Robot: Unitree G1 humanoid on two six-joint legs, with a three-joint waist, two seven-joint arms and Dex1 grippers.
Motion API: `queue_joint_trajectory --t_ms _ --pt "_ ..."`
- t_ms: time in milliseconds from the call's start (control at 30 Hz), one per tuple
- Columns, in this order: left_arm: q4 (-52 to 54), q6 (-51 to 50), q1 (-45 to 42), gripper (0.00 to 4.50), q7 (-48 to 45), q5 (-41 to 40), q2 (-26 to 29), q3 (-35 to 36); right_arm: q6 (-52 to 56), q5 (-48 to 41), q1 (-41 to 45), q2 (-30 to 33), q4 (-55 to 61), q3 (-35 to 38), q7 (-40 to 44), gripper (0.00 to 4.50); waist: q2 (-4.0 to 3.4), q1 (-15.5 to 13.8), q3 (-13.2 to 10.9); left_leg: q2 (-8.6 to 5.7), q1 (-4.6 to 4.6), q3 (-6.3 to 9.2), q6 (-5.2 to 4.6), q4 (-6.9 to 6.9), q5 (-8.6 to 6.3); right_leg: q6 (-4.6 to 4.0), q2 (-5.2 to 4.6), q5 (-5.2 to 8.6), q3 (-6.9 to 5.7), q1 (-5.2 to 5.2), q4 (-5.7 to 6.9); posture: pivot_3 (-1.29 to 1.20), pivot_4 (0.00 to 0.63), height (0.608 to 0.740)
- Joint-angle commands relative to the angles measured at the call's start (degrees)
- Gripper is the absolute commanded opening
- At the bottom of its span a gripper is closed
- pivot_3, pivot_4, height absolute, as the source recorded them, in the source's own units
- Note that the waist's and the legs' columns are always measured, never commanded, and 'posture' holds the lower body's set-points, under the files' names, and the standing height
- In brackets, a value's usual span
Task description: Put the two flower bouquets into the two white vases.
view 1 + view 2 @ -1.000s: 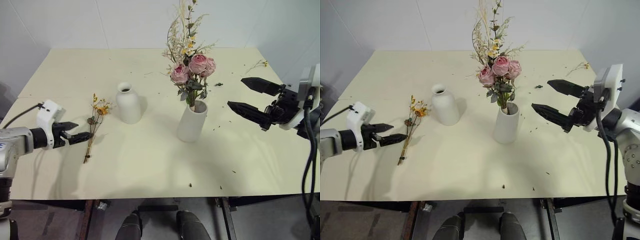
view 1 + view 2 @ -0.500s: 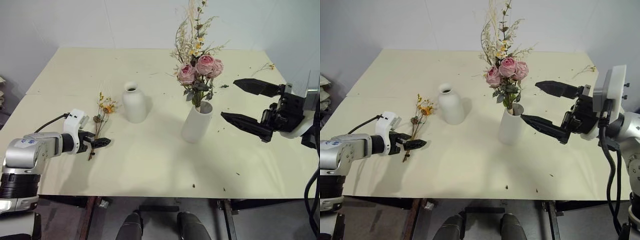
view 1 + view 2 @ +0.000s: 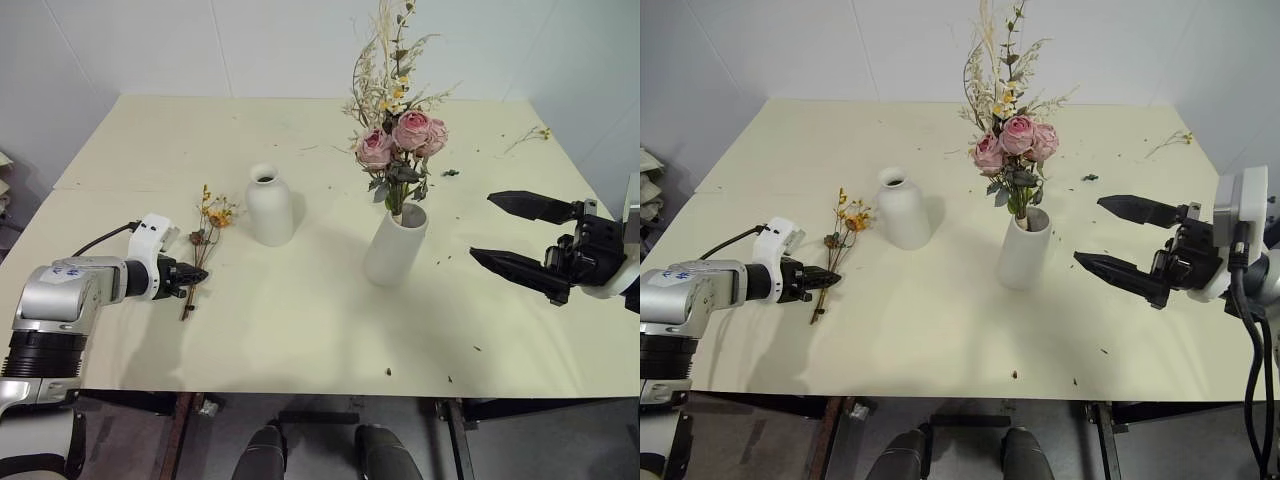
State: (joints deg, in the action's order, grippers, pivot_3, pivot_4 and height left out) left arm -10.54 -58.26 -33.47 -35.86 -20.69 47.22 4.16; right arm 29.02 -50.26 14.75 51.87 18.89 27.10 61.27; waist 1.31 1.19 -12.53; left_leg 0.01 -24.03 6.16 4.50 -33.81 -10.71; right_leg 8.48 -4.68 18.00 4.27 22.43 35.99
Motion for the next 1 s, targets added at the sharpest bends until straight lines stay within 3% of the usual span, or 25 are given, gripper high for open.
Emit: queue_joint_trajectory --t_ms 33,233,367,433,533,800,1000 --pt "-1.52 1.80 -0.61 0.05 1.53 1.06 -0.48 2.46 -1.03 -0.32 -0.15 -0.17 1.20 1.39 -0.21 4.50 0.01 0.14 0.00 0.00 -0.01 0.00 0.00 -0.01 0.00 0.01 0.00 -0.02 0.00 0.00 -0.02 0.00 0.150 0.740" --pt "-3.12 5.61 -1.43 0.05 4.56 0.60 -2.54 7.41 -1.18 0.11 0.89 -0.15 0.02 0.58 -0.46 4.50 0.01 0.26 0.00 0.00 -0.02 -0.03 0.00 -0.04 0.00 0.03 -0.01 -0.05 0.01 0.00 -0.03 0.00 0.150 0.740" --pt "-7.24 23.54 -3.84 0.05 7.89 0.34 -6.55 14.76 -1.34 0.66 1.47 -0.41 -0.70 -0.08 -0.56 4.50 0.04 0.18 -0.02 0.00 -0.06 -0.02 0.00 -0.04 0.00 0.06 -0.01 -0.07 0.00 0.02 -0.04 0.00 0.150 0.740" --pt "-8.77 34.76 -5.16 0.05 6.97 -0.64 -8.86 17.85 -1.37 0.89 1.69 -0.63 -0.94 -0.39 -0.61 4.50 0.07 0.19 -0.01 0.00 -0.07 -0.02 0.00 -0.04 0.01 0.08 -0.01 -0.09 0.00 0.03 -0.05 0.00 0.150 0.740" --pt "-8.73 43.82 -7.64 0.05 3.55 -3.86 -12.11 20.32 -1.51 1.16 2.05 -0.99 -1.24 -0.98 -0.78 4.50 0.07 0.14 -0.01 0.00 -0.09 -0.06 0.00 -0.04 0.00 0.12 -0.03 -0.12 0.02 0.02 -0.10 0.00 0.150 0.740" --pt "-17.27 57.64 -19.34 0.05 -5.70 -9.55 -21.05 20.10 -1.58 1.98 3.78 -2.47 -1.61 -2.63 -1.72 4.50 0.10 -0.60 0.00 -0.03 -0.10 -0.09 0.00 -0.20 0.00 0.22 0.00 -0.20 0.03 -0.05 -0.09 0.00 0.150 0.740" --pt "-32.31 65.14 -30.67 0.05 -10.39 -10.09 -27.79 19.57 -1.79 2.26 3.47 -3.43 -0.58 -2.68 -2.92 4.50 0.12 -1.00 -0.01 -0.06 -0.13 -0.10 -0.02 -0.26 0.01 0.29 0.00 -0.24 0.06 -0.05 -0.09 0.00 0.150 0.740"
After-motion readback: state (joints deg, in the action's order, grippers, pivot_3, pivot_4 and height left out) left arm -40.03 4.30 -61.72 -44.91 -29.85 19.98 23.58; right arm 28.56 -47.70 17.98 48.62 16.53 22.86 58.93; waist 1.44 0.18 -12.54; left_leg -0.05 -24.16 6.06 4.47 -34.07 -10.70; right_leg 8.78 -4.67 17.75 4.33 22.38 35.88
